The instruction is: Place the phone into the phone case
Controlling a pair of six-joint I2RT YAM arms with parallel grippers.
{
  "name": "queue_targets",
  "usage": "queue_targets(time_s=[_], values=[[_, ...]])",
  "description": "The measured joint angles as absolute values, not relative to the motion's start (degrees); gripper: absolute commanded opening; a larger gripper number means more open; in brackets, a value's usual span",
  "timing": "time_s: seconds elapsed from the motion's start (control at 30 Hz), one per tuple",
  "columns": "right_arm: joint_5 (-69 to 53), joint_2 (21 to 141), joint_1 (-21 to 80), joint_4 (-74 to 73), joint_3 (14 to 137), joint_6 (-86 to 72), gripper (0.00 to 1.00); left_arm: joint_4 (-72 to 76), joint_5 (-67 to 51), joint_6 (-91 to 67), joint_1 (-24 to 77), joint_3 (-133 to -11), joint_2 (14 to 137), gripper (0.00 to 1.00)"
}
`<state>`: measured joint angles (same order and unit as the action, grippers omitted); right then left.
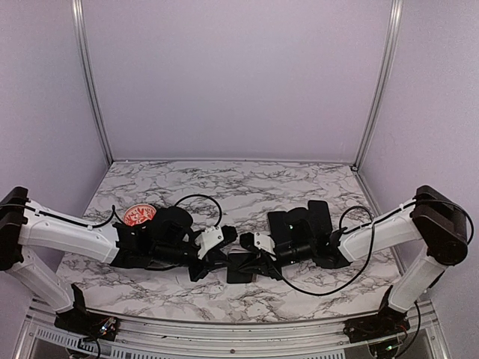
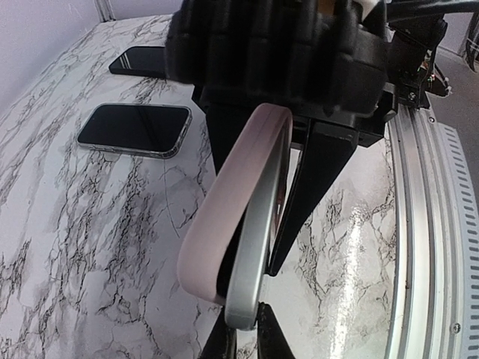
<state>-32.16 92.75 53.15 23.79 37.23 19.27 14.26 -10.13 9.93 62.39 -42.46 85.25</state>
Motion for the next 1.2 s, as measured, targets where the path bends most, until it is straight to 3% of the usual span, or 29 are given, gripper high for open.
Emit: queue_targets(time_s=[0.27, 0.4, 0.67, 0.97, 1.07, 1.2], values=[[-31.8, 92.8, 53.2, 24.8, 37.0, 19.4, 0.33, 14.3, -11.5, 9.6, 62.5, -43.6, 86.5, 0.0], [-32.1, 92.8, 53.1, 24.7, 36.9, 19.8, 0.16, 14.2, -11.5, 9.6, 62.4, -44.0, 86.9, 0.0], [-33.0, 92.8, 52.9, 24.4, 36.9, 19.9, 0.05, 14.0, -9.7, 10.2, 62.8, -44.1, 86.8, 0.01], [-32.3, 93.3, 53.0, 24.5, 38.4, 21.1, 0.02, 13.3, -5.9, 10.6, 64.9, -42.0, 83.1, 0.63], [-32.0, 93.3, 53.1, 24.6, 39.8, 21.8, 0.01, 13.1, -5.7, 10.9, 65.1, -40.7, 80.0, 0.7], [-32.0, 93.3, 53.1, 23.6, 41.1, 22.8, 0.01, 11.2, -6.0, 11.3, 65.1, -40.2, 77.8, 0.72]])
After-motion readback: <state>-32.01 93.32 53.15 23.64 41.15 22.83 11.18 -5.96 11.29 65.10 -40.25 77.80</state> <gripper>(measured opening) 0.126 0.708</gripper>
